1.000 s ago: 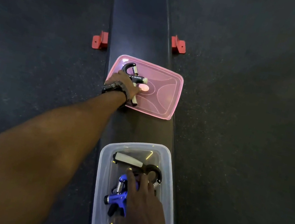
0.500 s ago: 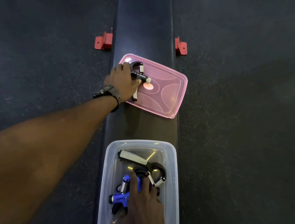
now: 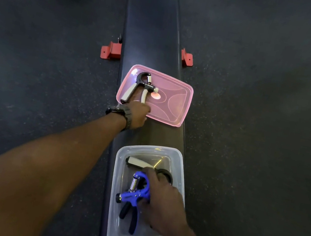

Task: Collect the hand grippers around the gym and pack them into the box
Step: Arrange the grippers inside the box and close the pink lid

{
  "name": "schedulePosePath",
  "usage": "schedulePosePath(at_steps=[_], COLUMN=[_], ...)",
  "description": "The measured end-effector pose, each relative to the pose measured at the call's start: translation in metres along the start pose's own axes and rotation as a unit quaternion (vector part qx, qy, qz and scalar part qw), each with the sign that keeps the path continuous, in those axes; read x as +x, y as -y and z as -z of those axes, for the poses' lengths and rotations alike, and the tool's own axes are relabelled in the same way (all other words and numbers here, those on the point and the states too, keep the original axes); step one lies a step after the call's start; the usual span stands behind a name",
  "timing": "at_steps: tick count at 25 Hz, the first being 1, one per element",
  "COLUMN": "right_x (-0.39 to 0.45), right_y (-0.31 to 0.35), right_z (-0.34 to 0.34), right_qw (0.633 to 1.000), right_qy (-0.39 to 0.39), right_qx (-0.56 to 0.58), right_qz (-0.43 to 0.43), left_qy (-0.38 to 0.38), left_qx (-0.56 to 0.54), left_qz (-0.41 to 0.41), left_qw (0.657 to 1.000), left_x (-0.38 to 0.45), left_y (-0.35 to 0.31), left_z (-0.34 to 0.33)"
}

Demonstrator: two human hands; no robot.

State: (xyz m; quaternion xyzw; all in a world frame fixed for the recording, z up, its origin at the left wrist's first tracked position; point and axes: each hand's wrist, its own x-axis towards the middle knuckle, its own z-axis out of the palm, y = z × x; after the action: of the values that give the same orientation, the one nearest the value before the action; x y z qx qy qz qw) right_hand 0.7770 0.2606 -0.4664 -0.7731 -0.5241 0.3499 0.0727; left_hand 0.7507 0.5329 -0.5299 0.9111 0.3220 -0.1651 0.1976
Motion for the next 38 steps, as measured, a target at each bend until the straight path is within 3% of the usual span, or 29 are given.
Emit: schedulePosePath(at_steps=[3, 7, 12, 17, 24, 26, 29, 31, 36, 38], right_x=[0.007, 0.034, 0.133, 0.212, 0.215, 0.210, 0.202, 0.196, 0.158, 0.136], right_y=[0.000, -0.001, -0.017, -0.039, -0.065, -0.066, -0.060, -0.052, -0.015, 0.003], right_z=[0.033, 0.098, 0.160, 0.137, 0.077, 0.074, 0.083, 0.092, 0.109, 0.114], right_qw=[0.997, 0.983, 0.971, 0.984, 0.976, 0.976, 0.978, 0.975, 0.904, 0.889], right_qy=[-0.010, -0.083, -0.188, -0.126, -0.074, -0.077, -0.082, -0.102, -0.123, -0.100], right_qx=[0.069, 0.158, 0.148, 0.051, 0.013, 0.006, 0.004, 0.069, 0.377, 0.421], right_qz=[0.023, 0.047, -0.020, -0.113, -0.206, -0.203, -0.191, -0.186, -0.158, -0.150], left_qy=[0.022, 0.028, 0.062, 0.100, 0.098, 0.085, 0.004, -0.076, -0.197, -0.210], left_qx=[0.092, 0.105, 0.113, 0.023, -0.019, -0.043, -0.136, -0.270, -0.591, -0.633], left_qz=[-0.025, -0.033, -0.065, -0.074, -0.030, -0.024, 0.031, 0.088, 0.230, 0.263], left_qw=[0.995, 0.994, 0.990, 0.992, 0.995, 0.995, 0.990, 0.956, 0.748, 0.697], left_x=[-0.004, -0.003, -0.015, -0.029, -0.033, -0.034, -0.038, -0.038, -0.050, -0.063], left_y=[0.002, 0.003, 0.002, 0.004, 0.005, 0.004, -0.002, -0.005, -0.036, -0.048], left_z=[-0.022, -0.020, -0.023, -0.030, -0.027, -0.024, -0.014, -0.005, 0.025, 0.037])
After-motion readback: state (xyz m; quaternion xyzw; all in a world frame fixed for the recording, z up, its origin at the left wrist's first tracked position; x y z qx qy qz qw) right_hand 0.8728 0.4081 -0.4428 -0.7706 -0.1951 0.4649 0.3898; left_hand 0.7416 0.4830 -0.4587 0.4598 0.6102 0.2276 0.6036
